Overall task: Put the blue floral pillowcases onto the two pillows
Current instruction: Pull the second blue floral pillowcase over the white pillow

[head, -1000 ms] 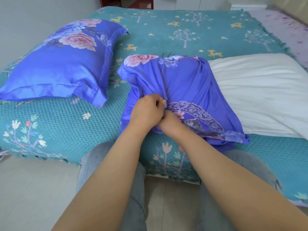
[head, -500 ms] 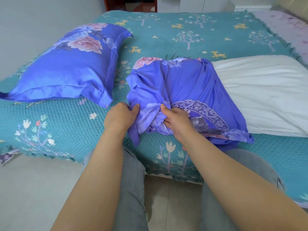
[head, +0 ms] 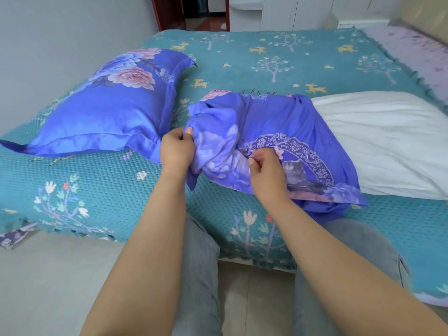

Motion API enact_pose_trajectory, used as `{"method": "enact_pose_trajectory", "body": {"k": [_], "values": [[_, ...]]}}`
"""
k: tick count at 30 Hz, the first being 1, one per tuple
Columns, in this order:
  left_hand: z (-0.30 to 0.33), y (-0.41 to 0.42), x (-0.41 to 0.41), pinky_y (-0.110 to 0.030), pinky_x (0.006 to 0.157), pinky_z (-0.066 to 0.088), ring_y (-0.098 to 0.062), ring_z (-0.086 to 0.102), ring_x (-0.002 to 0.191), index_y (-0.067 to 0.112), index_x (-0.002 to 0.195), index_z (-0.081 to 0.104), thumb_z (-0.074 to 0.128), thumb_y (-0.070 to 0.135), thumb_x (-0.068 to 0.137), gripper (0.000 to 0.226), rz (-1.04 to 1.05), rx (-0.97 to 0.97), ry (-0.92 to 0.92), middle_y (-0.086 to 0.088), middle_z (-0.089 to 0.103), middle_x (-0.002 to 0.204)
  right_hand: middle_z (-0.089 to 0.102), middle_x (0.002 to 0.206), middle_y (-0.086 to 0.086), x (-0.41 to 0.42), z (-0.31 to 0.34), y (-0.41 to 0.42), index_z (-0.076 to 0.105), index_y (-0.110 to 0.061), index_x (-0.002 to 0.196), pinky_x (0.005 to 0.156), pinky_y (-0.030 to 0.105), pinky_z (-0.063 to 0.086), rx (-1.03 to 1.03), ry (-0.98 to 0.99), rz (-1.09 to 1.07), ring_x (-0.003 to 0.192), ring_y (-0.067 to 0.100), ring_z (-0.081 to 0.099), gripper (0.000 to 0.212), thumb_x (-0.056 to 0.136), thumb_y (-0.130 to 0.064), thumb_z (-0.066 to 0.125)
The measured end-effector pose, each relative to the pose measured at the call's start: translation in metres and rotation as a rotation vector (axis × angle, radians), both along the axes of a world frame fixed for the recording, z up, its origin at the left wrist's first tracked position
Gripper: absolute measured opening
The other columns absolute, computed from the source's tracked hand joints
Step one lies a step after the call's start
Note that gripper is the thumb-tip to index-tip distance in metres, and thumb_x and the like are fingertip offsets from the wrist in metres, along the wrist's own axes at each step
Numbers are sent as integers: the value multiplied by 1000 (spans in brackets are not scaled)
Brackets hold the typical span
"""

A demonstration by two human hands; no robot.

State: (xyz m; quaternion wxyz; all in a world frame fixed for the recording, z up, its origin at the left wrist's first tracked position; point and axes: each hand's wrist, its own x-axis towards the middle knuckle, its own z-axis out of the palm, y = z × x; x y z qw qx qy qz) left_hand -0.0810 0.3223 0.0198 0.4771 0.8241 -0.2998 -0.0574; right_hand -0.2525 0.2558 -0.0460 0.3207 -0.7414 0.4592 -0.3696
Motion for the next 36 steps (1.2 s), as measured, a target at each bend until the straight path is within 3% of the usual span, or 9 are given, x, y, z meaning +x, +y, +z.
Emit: {"method": "enact_pose_trajectory", "body": {"k": [4, 8, 12, 14, 18, 24, 29, 33, 36], "values": [[18, -9, 9, -26, 60, 30, -20, 43, 70, 13, 67, 49, 47, 32, 96, 35, -17, -53, -2, -2, 48, 62, 51, 120, 9, -21, 11, -6, 52, -13, 119, 93, 36, 32, -293, 26, -431, 113, 27, 44, 52, 78, -42, 67], [7, -10, 17, -27, 57, 25, -20, 43, 72, 8, 75, 53, 47, 30, 97, 31, -16, 8, 10, -11, 49, 70, 43, 136, 13, -43, 22, -28, 55, -11, 120, 97, 48, 35, -365, 99, -566, 124, 34, 40, 58, 78, -49, 65], [-13, -12, 21, -29, 61, 30, -22, 42, 71, 4, 74, 54, 49, 28, 96, 33, -27, 59, 28, -19, 50, 74, 21, 153, 15, -57, 27, -43, 38, -11, 138, 113, 51, 13, -214, 297, -539, 142, 36, 16, 88, 73, -64, 63], [-20, -13, 23, -33, 64, 35, -22, 42, 69, 3, 69, 53, 51, 26, 95, 35, -30, 87, 20, -20, 49, 72, 30, 148, 15, -59, 29, -43, 27, -7, 143, 111, 48, 18, -87, 333, -531, 137, 34, 26, 102, 70, -68, 63], [-28, -12, 23, -35, 65, 35, -21, 41, 70, 10, 54, 40, 52, 18, 94, 42, -72, 202, -7, -18, 46, 69, 56, 119, 14, -55, 30, -32, 47, -5, 121, 92, 42, 35, -114, 471, -479, 113, 33, 50, 58, 86, -50, 57], [-26, -3, 26, -40, 73, 44, -35, 59, 83, -7, 85, 64, 51, 23, 95, 34, -35, 156, 60, -33, 60, 88, 63, 95, 24, -72, 50, -37, 44, -6, 111, 63, 35, 33, -47, 25, -446, 90, 42, 58, 23, 100, -25, 37], [-22, -3, 18, -40, 79, 46, -37, 62, 94, -6, 97, 67, 51, 26, 96, 35, -21, 156, 119, -30, 64, 100, 63, 92, 24, -92, 76, -60, 41, -8, 112, 62, 36, 33, -168, 307, -367, 86, 42, 59, 18, 97, -16, 37], [-22, 14, 33, -39, 99, 36, -40, 50, 120, -15, 119, 55, 36, 25, 102, 47, 86, 249, 105, -33, 54, 124, 63, 90, 24, -131, 89, -85, 39, -10, 110, 62, 35, 33, -266, 546, -371, 80, 40, 59, 15, 97, -16, 36], [-20, 11, 25, -42, 95, 38, -43, 55, 111, -15, 109, 60, 38, 25, 101, 46, 65, 141, 76, -36, 58, 114, 64, 89, 24, -147, 91, -90, 40, -10, 108, 61, 35, 34, -277, 641, -391, 76, 38, 57, 14, 97, -18, 36]]}}
